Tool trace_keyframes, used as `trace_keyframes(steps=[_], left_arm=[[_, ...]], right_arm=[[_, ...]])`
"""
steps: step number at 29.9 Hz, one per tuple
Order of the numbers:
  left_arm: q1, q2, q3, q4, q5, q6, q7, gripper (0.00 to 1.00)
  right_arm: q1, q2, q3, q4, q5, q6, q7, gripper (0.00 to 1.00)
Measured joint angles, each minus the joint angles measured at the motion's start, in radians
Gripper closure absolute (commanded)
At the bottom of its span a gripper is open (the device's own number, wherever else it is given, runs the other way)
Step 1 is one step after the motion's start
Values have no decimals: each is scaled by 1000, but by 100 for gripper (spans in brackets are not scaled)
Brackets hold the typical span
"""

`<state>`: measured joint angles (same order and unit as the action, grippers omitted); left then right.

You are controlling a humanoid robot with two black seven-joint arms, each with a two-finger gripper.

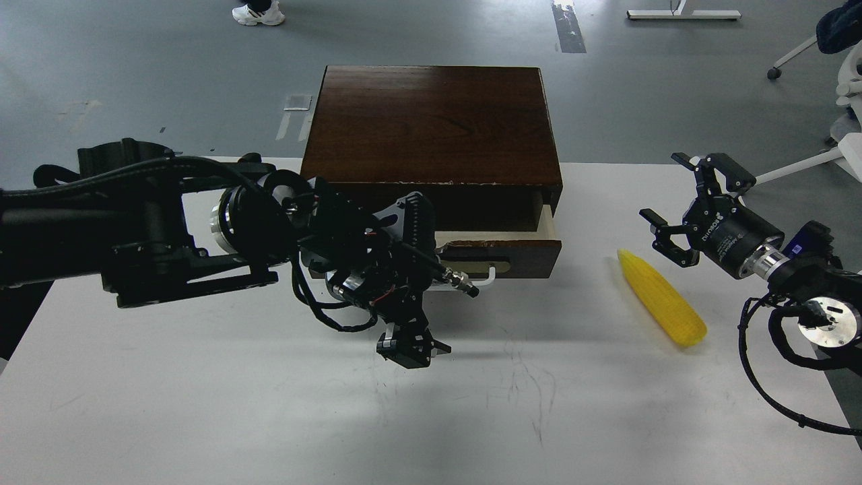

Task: Put corn in drawer with both arms
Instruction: 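Pull the drawer out toward the robot with the left gripper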

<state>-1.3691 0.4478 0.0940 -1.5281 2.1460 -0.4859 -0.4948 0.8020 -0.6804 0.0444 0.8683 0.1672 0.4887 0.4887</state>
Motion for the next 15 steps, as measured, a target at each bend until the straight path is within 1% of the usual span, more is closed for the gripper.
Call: trace_keyframes(steps=[8, 13, 15], left_arm=[[-4, 2, 2, 6, 5, -3, 6, 2], [-35, 2, -12, -6, -30, -3, 6, 2], [-57, 3, -25, -15, -84, -3, 6, 2]], right_arm=[[-1, 1, 0, 0, 0, 0, 0, 0], [-1, 1, 0, 0, 0, 0, 0, 0], [-1, 1, 0, 0, 0, 0, 0, 0]])
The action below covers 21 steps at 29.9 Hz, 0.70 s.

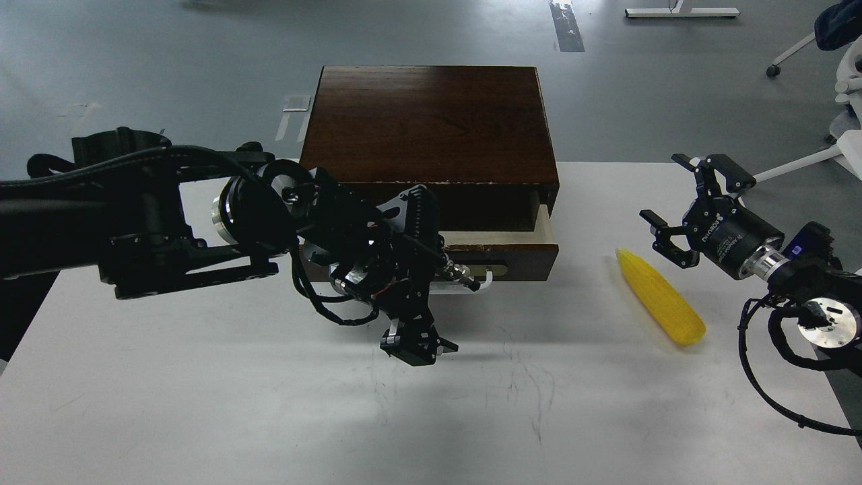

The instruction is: Put corn in drawer with both arms

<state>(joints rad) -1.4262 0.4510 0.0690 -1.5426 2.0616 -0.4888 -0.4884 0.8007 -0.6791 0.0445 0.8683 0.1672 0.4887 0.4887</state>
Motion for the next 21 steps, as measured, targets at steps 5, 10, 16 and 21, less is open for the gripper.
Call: trace_keyframes(steps=[5, 10, 16, 21], left_arm=[[-35, 7, -93, -8, -305, 0, 0, 2], [-25, 61, -219, 22, -673, 0, 0, 2], [68, 155, -300, 113, -1110, 0, 1, 2], [191, 245, -325, 133, -1410, 51, 2, 2]], right_arm=[[0, 0, 0, 0, 0, 0, 0, 0], [1, -5, 0, 0, 0, 0, 0, 0], [1, -6, 0, 0, 0, 0, 0, 0], [1, -6, -3, 0, -1, 0, 0, 0]])
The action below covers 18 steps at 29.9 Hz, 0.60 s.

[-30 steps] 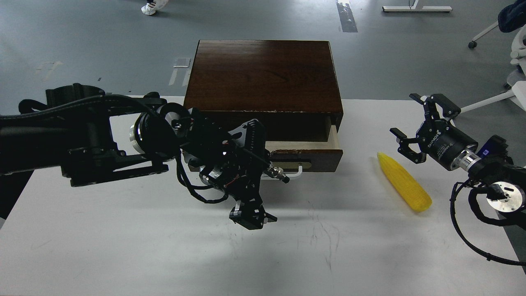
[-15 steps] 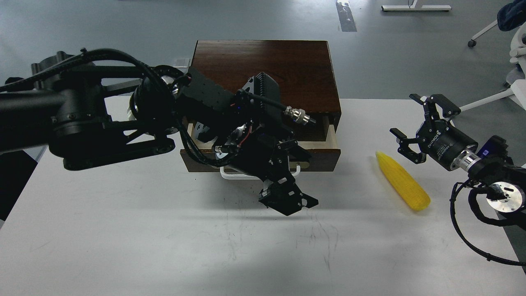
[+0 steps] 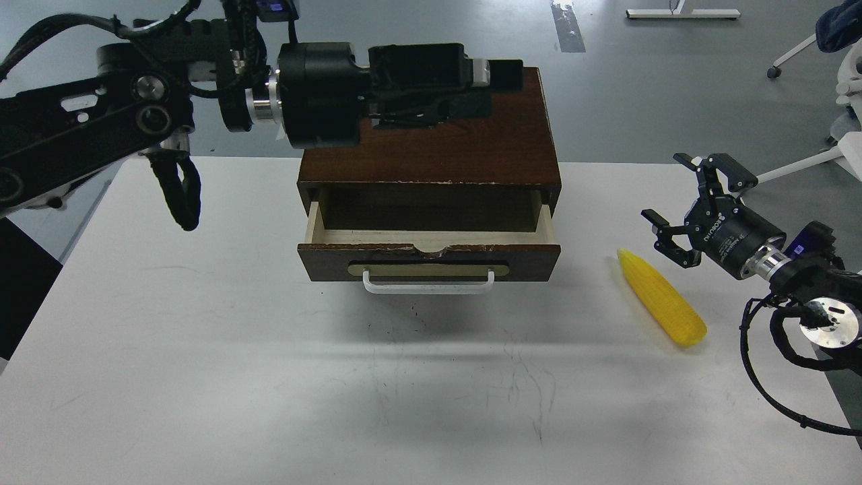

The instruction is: Put corn in drawer with both arms

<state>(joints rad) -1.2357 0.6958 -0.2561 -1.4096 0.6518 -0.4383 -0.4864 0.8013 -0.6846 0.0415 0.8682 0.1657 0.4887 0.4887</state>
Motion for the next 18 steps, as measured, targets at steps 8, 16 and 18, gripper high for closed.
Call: trace_keyframes(steps=[8, 16, 18], left_arm=[[213, 110, -60, 114, -395, 87, -2, 2], [383, 103, -110, 352, -448, 57, -2, 2], [410, 101, -111, 382, -450, 30, -2, 2]], right_arm=[[0, 0, -7, -1, -18, 0, 0, 0], [2, -4, -9, -1, -139, 0, 0, 0], [8, -13, -9, -1, -194, 0, 0, 0]])
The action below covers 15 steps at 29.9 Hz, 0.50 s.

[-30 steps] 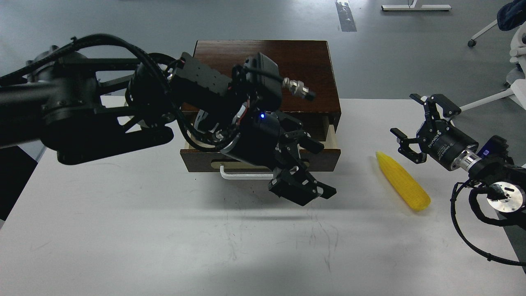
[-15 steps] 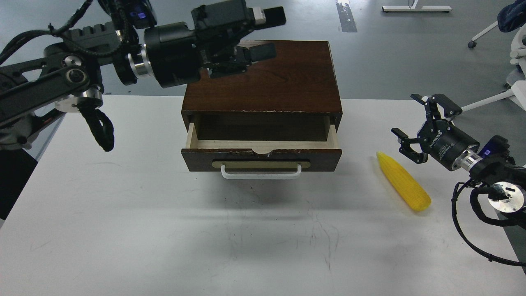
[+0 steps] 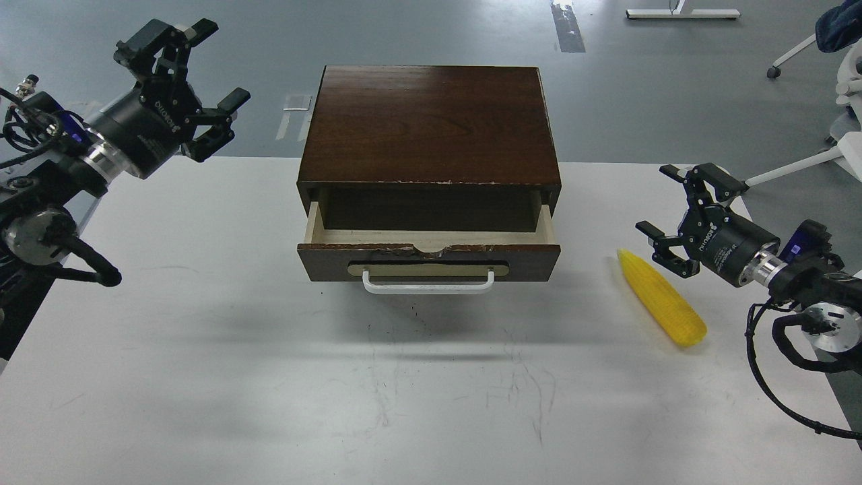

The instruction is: Put corn in drawer with both arms

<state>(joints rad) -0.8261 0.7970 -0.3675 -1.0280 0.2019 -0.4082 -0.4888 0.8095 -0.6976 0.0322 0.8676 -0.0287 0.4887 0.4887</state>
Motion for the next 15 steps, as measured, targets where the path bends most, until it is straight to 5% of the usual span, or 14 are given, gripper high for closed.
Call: trace_keyframes(steps=[5, 15], left_arm=[[39, -10, -2, 18, -6, -74, 0, 2], [66, -56, -53, 16, -8, -80, 3, 2]], right_arm=[[60, -61, 2, 5, -240, 0, 0, 0], [208, -148, -3, 14, -865, 0, 0, 0]])
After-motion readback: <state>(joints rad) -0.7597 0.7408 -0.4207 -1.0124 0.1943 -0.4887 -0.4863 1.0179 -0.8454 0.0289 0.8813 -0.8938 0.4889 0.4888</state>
